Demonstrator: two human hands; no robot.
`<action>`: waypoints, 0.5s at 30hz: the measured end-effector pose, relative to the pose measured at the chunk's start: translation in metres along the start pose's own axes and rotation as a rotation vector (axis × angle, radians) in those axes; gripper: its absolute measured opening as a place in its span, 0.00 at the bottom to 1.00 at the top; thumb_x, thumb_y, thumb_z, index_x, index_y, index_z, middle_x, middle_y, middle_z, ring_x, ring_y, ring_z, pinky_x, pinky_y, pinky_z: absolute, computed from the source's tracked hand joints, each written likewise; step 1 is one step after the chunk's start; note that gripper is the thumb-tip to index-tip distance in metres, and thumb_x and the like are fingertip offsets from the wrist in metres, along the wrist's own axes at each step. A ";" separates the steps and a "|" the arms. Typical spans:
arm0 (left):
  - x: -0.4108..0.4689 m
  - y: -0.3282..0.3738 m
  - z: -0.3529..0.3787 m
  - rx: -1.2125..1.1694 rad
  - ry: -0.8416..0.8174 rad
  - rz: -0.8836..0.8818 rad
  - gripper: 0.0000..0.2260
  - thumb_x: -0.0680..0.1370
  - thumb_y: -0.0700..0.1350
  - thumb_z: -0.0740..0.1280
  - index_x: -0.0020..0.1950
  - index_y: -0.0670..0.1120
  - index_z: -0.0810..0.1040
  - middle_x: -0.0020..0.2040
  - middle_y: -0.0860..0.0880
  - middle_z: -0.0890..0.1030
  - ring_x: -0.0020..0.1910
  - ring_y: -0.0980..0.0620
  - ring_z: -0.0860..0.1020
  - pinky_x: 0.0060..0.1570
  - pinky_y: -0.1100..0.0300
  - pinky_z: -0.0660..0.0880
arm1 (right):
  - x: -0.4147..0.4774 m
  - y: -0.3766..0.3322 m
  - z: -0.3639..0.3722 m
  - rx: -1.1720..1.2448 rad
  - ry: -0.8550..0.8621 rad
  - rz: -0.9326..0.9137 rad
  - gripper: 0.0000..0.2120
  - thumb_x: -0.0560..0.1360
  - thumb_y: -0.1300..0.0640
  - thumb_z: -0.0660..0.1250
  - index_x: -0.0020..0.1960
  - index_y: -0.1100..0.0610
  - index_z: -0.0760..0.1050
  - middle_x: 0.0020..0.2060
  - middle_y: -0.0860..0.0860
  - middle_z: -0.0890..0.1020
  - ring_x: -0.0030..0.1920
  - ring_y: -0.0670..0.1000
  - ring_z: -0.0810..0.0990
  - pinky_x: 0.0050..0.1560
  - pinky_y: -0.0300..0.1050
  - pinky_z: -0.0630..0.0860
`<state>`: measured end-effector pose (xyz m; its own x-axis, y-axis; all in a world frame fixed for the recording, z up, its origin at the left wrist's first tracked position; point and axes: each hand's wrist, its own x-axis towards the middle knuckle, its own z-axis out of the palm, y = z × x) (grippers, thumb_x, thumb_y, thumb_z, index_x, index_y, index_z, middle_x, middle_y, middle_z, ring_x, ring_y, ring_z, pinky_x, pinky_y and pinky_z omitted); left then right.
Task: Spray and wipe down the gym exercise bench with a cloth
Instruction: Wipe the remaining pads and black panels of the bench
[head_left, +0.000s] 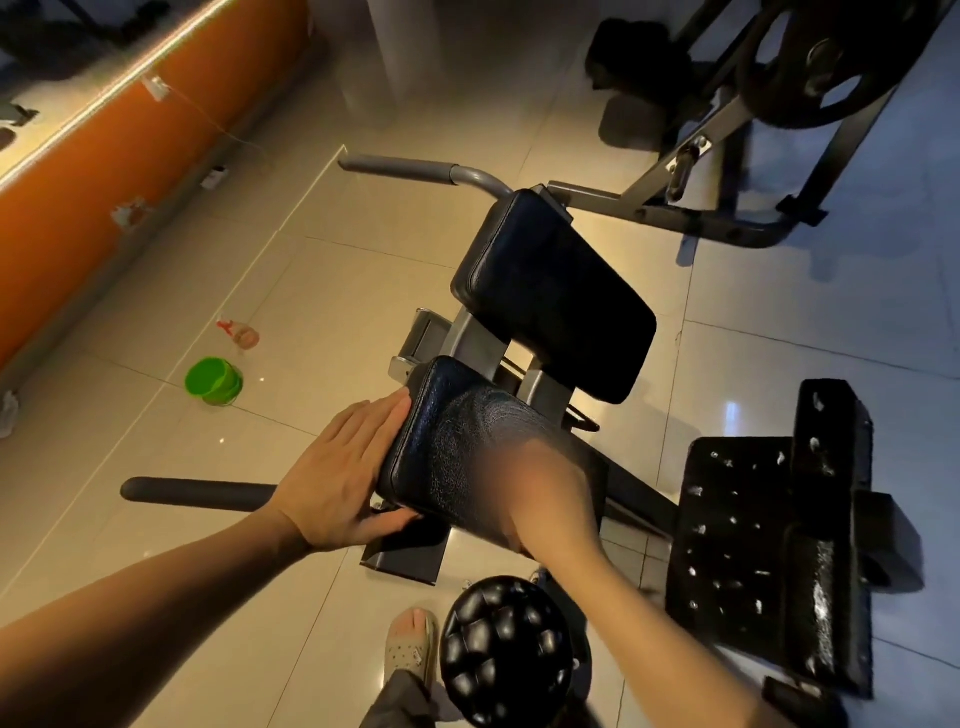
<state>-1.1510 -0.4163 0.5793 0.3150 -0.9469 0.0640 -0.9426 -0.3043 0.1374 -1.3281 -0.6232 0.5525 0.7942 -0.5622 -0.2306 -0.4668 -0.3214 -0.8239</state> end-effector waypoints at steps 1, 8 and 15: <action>0.001 0.000 0.000 0.000 0.004 0.002 0.52 0.73 0.69 0.69 0.83 0.38 0.52 0.82 0.40 0.57 0.80 0.42 0.61 0.76 0.41 0.62 | -0.008 0.021 -0.004 -0.027 0.035 0.064 0.06 0.78 0.55 0.72 0.46 0.49 0.75 0.42 0.44 0.79 0.43 0.44 0.78 0.39 0.39 0.70; 0.001 -0.001 0.001 -0.008 -0.026 -0.004 0.51 0.74 0.70 0.68 0.83 0.39 0.51 0.83 0.40 0.57 0.80 0.42 0.61 0.76 0.40 0.63 | 0.062 0.033 -0.023 -0.022 0.197 0.331 0.06 0.78 0.56 0.71 0.51 0.57 0.79 0.43 0.51 0.80 0.47 0.55 0.82 0.39 0.40 0.72; 0.000 -0.003 0.001 -0.015 -0.029 0.005 0.52 0.74 0.69 0.69 0.83 0.37 0.52 0.82 0.39 0.57 0.80 0.41 0.62 0.76 0.40 0.63 | 0.034 0.002 -0.002 0.026 0.005 0.128 0.05 0.78 0.52 0.70 0.46 0.51 0.76 0.44 0.48 0.81 0.45 0.47 0.79 0.40 0.39 0.78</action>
<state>-1.1479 -0.4157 0.5776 0.3072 -0.9510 0.0359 -0.9422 -0.2986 0.1518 -1.3023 -0.6446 0.5443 0.7268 -0.6009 -0.3326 -0.5542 -0.2272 -0.8008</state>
